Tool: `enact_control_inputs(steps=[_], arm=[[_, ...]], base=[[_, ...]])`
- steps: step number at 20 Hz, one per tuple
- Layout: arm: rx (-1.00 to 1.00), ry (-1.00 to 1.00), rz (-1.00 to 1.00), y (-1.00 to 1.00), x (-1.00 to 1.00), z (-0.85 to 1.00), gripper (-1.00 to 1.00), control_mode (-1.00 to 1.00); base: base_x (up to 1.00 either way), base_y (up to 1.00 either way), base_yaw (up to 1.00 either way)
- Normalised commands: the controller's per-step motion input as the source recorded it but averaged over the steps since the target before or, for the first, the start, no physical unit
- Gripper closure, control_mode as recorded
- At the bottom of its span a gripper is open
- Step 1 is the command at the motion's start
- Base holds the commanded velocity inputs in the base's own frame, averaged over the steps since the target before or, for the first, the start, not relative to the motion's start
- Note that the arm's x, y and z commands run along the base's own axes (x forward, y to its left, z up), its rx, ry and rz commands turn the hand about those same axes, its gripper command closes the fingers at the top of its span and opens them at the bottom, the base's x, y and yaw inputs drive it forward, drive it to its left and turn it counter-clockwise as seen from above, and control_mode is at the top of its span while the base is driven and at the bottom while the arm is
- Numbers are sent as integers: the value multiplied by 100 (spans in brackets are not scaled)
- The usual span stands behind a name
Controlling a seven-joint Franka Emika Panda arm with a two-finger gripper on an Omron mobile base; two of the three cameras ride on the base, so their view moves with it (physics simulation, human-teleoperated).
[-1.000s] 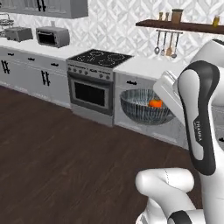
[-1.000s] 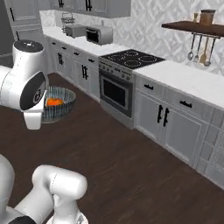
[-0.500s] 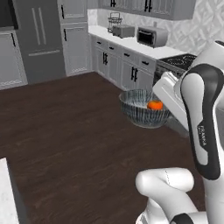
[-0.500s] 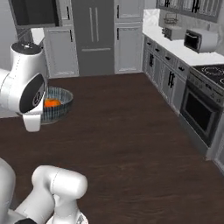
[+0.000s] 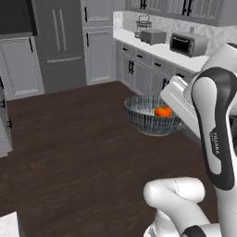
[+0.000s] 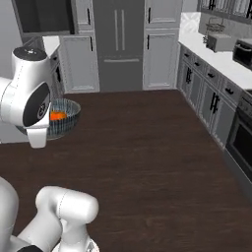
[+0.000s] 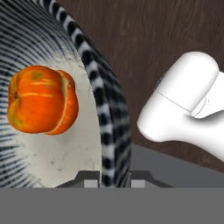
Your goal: Pick the squash from the sink and place it in the bowl. Then pick the bowl and place it in the microwave. Then close the microwave door and press the start button.
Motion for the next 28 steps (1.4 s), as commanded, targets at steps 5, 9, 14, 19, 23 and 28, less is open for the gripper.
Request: enact_control_inputs(steps=[5,9,14,19,23,28], arm=[[0,0,0,0,0,0,100,100],[0,0,0,0,0,0,100,100],[0,0,0,0,0,0,100,100],[0,0,0,0,0,0,100,100],[0,0,0,0,0,0,100,100],[0,0,0,0,0,0,100,100]], base=[[100,-1,11],[100,-20,3],[100,-31,0],[100,-39,1],[100,-53,10],[100,-61,17]])
